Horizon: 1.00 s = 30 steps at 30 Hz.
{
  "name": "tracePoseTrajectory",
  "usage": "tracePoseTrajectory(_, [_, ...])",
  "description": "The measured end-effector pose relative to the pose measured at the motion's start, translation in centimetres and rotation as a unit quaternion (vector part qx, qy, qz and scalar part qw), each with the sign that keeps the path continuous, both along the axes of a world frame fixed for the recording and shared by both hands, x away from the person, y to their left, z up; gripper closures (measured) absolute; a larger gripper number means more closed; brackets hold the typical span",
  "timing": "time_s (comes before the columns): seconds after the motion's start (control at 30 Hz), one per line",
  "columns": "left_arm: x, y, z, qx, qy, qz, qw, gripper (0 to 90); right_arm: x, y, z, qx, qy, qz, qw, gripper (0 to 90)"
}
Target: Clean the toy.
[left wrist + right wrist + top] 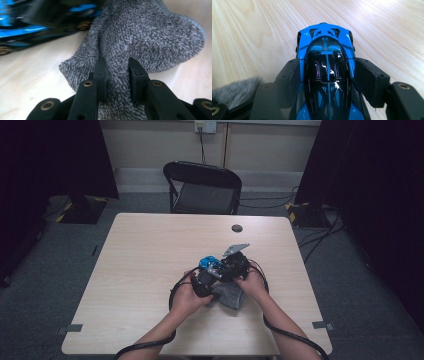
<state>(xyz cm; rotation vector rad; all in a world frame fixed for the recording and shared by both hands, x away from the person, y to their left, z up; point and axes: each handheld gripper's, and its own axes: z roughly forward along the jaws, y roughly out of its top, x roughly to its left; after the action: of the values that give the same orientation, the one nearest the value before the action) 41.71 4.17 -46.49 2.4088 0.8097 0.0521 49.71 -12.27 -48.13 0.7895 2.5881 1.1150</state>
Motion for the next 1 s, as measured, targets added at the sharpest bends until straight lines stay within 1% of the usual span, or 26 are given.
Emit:
tracePoseTrajectory(0.07, [0.2,0.3,0.0,-0.001,0.0,0.006,1.0,71.8,0.0,0.0,0.0,-0.002,-0.001,0.0,1.0,38.1])
tracePoseTrajectory(0.27, [0.4,1.0,0.2,0.009,-0.005,0.012,0.9999,71.8,0.0,0.0,0.0,-0.002,-0.001,0.001,1.0,38.1])
tracePoseTrajectory(0.53, [0.8,2.5,0.6,0.013,-0.012,0.033,0.9993,71.9,0.0,0.0,0.0,-0.001,-0.001,0.001,1.0,38.1])
tracePoseTrajectory(0.83, [1.6,4.8,0.7,0.02,-0.014,0.063,0.9977,72.0,0.0,0.0,0.0,0.0,-0.002,0.001,1.0,38.2])
tracePoseTrajectory(0.93, [1.8,5.5,0.8,0.02,-0.015,0.075,0.9969,72.0,0.0,0.0,0.0,0.0,-0.003,0.001,1.0,38.2])
tracePoseTrajectory(1.0, [2.0,6.1,0.9,0.024,-0.017,0.083,0.9961,72.0,-0.1,-0.1,0.0,0.001,-0.003,0.001,1.0,38.2])
